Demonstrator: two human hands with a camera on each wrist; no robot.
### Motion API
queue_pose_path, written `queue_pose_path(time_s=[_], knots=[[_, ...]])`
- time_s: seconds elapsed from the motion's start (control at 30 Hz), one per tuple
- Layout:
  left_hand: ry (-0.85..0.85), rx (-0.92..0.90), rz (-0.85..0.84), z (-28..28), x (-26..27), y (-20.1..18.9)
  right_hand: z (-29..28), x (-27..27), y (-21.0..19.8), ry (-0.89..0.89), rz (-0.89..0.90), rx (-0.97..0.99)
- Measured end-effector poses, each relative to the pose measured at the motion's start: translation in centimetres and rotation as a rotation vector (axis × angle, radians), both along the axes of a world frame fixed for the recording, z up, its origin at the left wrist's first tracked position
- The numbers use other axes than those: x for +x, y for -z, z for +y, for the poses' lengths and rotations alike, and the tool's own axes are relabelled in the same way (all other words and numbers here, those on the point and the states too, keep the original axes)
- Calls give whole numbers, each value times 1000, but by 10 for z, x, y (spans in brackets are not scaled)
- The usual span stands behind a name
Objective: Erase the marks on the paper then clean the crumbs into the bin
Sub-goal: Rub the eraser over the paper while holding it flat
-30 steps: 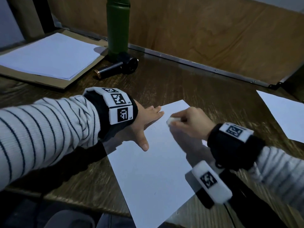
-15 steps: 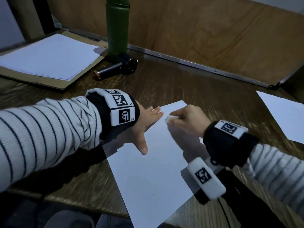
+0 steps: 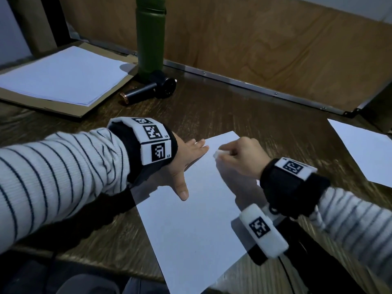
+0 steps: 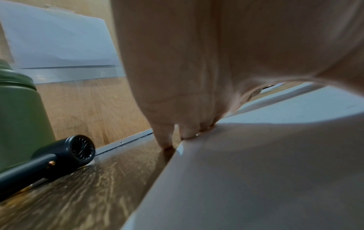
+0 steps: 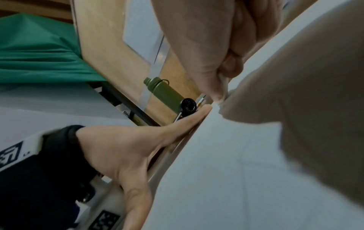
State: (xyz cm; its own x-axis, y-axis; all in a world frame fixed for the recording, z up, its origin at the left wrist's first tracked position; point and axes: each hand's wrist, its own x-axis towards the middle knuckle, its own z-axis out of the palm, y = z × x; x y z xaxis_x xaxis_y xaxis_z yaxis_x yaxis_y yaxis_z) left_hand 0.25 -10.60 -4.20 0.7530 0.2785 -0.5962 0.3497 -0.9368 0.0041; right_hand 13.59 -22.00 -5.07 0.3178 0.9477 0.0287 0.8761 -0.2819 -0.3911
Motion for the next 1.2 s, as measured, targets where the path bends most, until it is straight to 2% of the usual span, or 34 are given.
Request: queue_pose_path(time_s=[0.1, 0.27, 0.33, 0.5, 0.57, 0.67, 0.8, 0.87, 1.0, 1.07, 1.13, 1.2], knots=[[-1, 8, 11, 1, 0, 1, -2, -5, 5, 14, -8, 17], [4, 46, 4, -5, 2, -2, -35, -45, 0, -284, 175, -119], [-2, 67, -2, -9, 3, -5, -29, -39, -3, -253, 186, -130], [-13, 109, -9, -18, 2, -15, 9, 4, 1, 61, 78, -39], [-34, 98, -4, -20, 1, -17, 12, 7, 3, 104, 66, -14], [-48, 71, -49, -17, -2, -9, -8, -10, 2, -39, 38, -35], [-25, 66, -62, -12, -3, 0, -38, -36, 2, -285, 178, -134], [-9, 72, -66, -12, -2, 0, -34, -31, 1, -256, 207, -133], [-15, 53, -55, -15, -3, -4, -4, -4, 0, 10, 99, -19], [-14, 59, -41, -16, -2, -6, 2, 0, 4, 73, 85, 13], [-10, 65, -47, -15, -2, -4, -7, -9, 8, 31, 85, 14], [-14, 63, -59, -15, -2, -2, -26, -28, 5, -104, 122, -22]])
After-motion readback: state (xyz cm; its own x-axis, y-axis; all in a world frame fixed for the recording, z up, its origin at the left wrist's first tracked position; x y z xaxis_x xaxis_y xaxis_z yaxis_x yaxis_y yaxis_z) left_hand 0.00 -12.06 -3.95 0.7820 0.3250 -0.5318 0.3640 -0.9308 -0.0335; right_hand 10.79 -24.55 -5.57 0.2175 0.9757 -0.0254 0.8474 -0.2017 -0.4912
